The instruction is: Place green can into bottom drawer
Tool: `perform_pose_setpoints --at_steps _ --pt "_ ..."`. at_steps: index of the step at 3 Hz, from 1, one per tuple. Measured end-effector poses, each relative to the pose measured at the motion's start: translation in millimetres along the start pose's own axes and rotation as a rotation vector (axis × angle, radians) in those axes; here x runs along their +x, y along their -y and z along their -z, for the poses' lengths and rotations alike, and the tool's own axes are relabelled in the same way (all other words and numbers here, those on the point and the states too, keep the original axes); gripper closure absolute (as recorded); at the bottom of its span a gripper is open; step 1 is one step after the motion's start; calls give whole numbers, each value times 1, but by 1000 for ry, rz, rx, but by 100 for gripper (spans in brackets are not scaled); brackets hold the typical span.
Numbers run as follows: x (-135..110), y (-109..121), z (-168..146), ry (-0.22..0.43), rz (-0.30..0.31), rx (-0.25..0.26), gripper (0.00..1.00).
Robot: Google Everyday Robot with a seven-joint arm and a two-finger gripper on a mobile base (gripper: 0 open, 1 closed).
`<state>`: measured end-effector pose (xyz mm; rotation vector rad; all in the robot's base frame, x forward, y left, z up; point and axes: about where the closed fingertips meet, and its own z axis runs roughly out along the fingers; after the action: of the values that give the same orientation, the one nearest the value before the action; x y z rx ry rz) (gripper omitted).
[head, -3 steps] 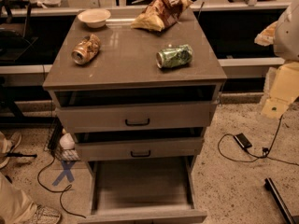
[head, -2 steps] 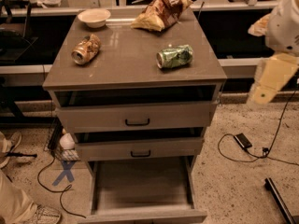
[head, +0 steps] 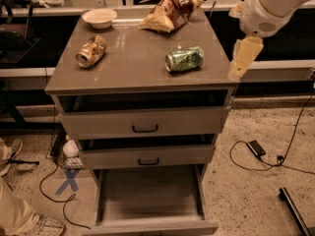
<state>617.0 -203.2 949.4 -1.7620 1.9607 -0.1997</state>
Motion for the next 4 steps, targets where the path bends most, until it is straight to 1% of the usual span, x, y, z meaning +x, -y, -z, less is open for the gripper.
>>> perform_pose_setpoints --at_steps 1,2,3,4 --pt "-14 41 -47 40 63 1 0" --pt "-38 67 -89 78 112 -13 0" --pt "-57 71 -107 82 139 -28 0" --pt "-74 65 -132 70 171 -74 0"
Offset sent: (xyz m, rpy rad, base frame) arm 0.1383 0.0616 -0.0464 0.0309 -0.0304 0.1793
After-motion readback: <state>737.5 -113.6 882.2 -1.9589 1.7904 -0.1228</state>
